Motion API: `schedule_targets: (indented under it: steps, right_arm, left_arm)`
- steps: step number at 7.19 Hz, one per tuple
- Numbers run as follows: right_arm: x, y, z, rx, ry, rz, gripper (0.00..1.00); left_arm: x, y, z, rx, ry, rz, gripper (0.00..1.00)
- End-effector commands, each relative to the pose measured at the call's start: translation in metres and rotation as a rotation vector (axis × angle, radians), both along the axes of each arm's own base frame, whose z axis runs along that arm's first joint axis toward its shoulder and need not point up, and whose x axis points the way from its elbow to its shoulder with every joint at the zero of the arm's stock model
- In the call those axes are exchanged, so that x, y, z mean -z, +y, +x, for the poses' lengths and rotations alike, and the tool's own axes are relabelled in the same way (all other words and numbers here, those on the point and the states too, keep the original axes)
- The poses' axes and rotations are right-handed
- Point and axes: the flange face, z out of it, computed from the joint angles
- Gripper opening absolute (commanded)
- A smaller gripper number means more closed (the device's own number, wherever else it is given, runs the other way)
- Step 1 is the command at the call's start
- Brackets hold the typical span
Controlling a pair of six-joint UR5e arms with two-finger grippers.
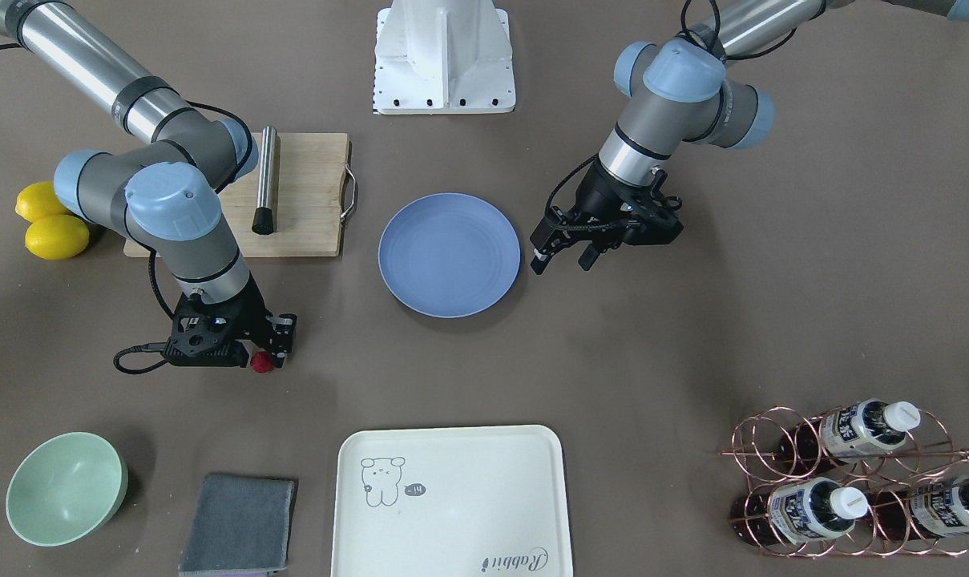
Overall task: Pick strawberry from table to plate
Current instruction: 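Release the blue plate with the left gripper while the right gripper grasps the red strawberry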
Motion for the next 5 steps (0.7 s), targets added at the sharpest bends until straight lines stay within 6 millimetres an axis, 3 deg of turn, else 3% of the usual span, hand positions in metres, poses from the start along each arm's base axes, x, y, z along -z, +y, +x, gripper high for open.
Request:
schedule_targets:
  steps: [1, 2, 3, 5]
  right_arm:
    - [-0.003, 0.004, -0.003, 0.006, 0.002, -0.002, 0.17]
    - [0.007, -0.003, 0.007, -0.004, -0.012, 0.005, 0.00]
    - [0.027, -0.016, 0.033, -0.014, -0.055, 0.001, 0.00]
    - [0.054, -0.015, 0.052, -0.002, -0.114, 0.011, 0.00]
  left_arm:
    - [-0.002, -0.004, -0.005, -0.008, -0.008, 0.010, 0.98]
    - [-0.004, -0.004, -0.006, -0.019, -0.018, 0.037, 0.98]
    - [-0.004, -0.007, -0.009, -0.013, -0.017, 0.038, 0.98]
    - [0.002, -0.012, -0.022, 0.007, -0.013, 0.045, 0.98]
